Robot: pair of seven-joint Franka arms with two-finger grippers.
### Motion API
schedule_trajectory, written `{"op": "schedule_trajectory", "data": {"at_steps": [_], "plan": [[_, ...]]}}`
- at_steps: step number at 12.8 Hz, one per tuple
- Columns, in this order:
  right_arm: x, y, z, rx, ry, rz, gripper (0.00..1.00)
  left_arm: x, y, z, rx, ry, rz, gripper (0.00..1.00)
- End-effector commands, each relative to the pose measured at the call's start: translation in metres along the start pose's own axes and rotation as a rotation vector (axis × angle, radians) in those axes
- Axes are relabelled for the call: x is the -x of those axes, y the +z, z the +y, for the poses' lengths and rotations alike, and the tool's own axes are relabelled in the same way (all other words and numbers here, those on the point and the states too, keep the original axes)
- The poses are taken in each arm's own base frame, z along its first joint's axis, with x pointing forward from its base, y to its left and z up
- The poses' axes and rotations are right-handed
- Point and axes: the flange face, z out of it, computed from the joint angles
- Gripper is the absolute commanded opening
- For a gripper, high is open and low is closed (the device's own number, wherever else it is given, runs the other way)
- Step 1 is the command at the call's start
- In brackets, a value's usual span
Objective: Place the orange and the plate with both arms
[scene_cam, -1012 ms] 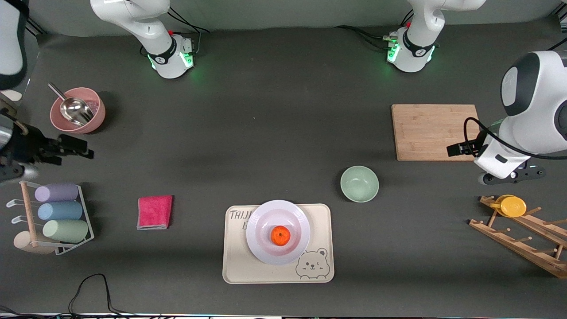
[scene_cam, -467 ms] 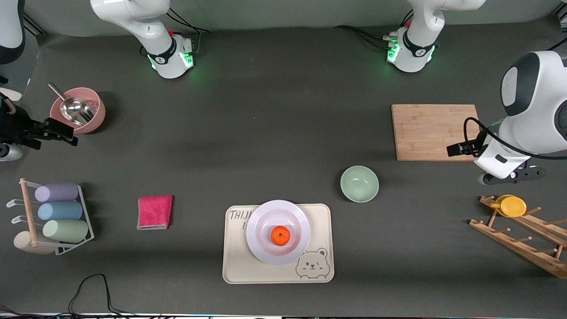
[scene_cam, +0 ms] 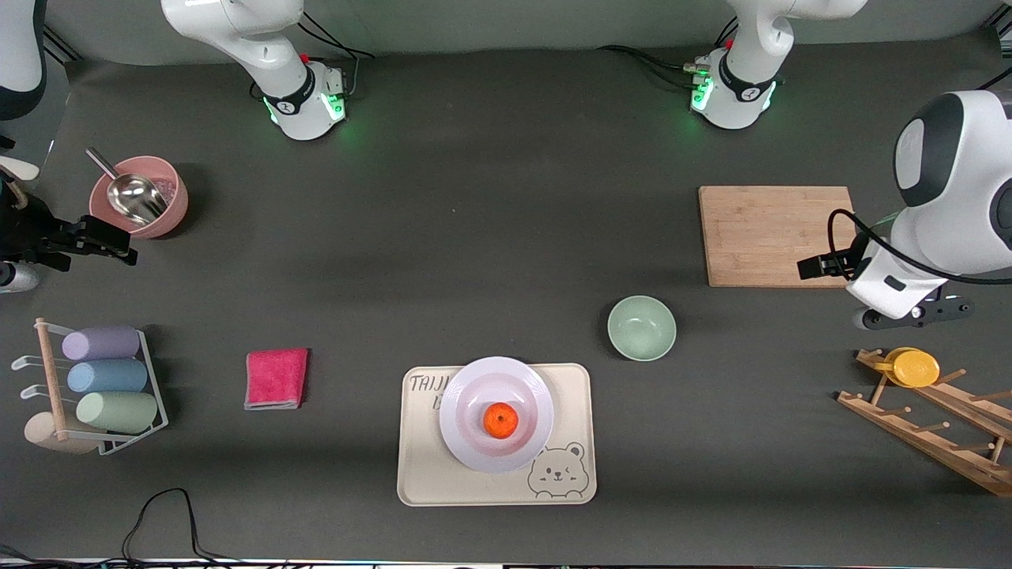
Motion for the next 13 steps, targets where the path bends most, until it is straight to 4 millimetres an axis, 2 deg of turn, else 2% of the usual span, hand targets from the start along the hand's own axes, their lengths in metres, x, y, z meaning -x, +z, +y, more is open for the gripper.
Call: {"op": "schedule_trajectory", "data": {"at_steps": [1, 7, 10, 11, 13], "plan": [[-0.004, -0.003, -0.001, 0.023, 0.026, 0.005, 1.00, 0.000, -0.006, 0.004, -0.015, -0.001, -0.002, 1.00], [0.000, -0.004, -0.003, 0.023, 0.026, -0.001, 1.00, 0.006, -0.020, 0.004, -0.009, -0.004, -0.022, 1.00], [0.004, -0.003, -0.004, 0.022, 0.066, -0.030, 1.00, 0.007, -0.024, -0.003, -0.008, -0.005, -0.027, 1.00], [0.003, -0.002, -0.007, 0.020, 0.062, -0.030, 1.00, 0.010, -0.028, -0.004, -0.007, -0.004, -0.027, 1.00], [0.004, -0.002, -0.006, 0.022, 0.062, -0.033, 1.00, 0.025, -0.049, -0.007, 0.004, -0.007, -0.006, 1.00]]}}
